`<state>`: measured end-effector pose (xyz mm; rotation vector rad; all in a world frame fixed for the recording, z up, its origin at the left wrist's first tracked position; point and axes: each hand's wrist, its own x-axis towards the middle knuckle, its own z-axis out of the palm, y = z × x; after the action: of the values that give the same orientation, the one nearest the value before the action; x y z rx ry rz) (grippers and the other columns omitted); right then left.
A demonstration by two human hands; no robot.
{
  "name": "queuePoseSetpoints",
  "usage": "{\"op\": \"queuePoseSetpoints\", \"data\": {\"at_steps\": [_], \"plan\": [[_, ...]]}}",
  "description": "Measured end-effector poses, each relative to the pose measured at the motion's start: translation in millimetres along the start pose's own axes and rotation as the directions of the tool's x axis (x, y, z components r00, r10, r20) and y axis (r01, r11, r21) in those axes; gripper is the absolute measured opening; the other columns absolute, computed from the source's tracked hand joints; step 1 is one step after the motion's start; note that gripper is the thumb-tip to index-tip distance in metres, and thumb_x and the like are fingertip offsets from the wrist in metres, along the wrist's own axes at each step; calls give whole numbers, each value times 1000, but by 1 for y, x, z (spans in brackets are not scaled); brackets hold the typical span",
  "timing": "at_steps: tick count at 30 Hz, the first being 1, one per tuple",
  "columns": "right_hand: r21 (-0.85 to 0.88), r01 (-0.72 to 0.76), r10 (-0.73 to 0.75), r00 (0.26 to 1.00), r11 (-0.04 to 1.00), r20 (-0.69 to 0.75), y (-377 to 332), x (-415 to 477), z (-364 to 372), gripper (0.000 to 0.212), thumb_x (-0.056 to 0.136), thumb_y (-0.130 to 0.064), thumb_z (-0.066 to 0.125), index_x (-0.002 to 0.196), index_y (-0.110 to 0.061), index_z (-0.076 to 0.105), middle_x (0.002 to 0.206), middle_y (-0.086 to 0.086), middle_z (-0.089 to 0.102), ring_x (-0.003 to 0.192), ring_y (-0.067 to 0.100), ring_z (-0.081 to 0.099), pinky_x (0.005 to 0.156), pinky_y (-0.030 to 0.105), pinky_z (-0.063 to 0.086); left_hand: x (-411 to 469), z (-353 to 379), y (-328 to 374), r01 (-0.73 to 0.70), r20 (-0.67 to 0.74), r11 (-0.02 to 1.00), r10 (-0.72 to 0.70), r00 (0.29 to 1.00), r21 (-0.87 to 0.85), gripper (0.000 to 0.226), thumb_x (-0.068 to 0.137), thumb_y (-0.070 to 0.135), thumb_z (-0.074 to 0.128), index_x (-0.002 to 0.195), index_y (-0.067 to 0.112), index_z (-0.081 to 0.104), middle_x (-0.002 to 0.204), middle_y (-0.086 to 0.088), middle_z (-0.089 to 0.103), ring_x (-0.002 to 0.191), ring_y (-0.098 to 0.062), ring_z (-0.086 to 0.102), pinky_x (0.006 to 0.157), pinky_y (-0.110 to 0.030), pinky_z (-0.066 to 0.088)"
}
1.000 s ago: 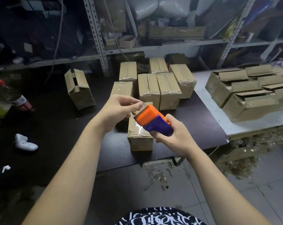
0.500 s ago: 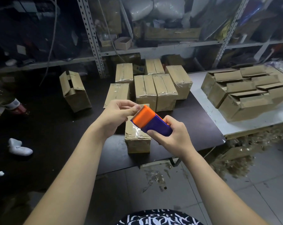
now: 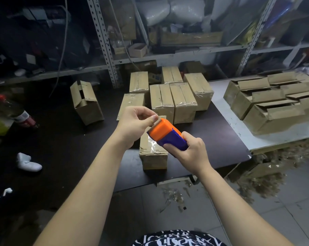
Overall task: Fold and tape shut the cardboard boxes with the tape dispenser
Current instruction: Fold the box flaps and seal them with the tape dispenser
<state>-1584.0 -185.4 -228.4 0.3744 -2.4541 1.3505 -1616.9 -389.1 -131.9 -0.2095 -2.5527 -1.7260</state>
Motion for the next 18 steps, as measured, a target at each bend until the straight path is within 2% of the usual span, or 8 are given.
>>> {"op": "queuePoseSetpoints", "data": {"at_steps": [3,5,8,12,18], "plan": [[11,-62,61,998,998,15,16,-5,-1,54,81,-79,64,83,-25,60,67,-8,66,59,16,64,58,44,54,4,-8,1,-19,-144,1000,18,989,-7,6,93,14,76,89,19,78,77,2,74,71,-7,69,68,-20,54],[20,-156,156,988,988,23,32,-15,-3,56,80,-80,64,81,-24,62,64,-7,65,59,19,67,58,49,57,11,-24,0,-48,-226,999,45,973,-9,12,92,13,77,86,23,77,78,3,74,72,-8,68,70,-22,55],[18,-234,232,970,972,72,45,-26,-3,53,79,-77,66,80,-24,63,66,-12,67,60,17,68,61,51,59,13,-37,2,-67,-205,995,80,976,69,10,91,14,78,87,23,77,79,4,74,72,-4,68,69,-18,54],[-5,-215,214,970,977,113,44,-22,0,59,77,-85,61,91,-28,64,73,-12,69,68,14,69,64,46,61,15,-36,0,-34,-246,997,49,968,62,7,92,16,77,88,21,77,78,3,73,70,-3,67,68,-14,52],[13,-173,171,980,985,105,44,-25,4,54,78,-83,63,94,-31,62,79,-13,70,71,12,68,65,37,59,17,-40,-6,58,-259,996,-75,963,-71,4,94,16,75,91,14,76,78,-1,70,64,2,62,63,-12,49]]}}
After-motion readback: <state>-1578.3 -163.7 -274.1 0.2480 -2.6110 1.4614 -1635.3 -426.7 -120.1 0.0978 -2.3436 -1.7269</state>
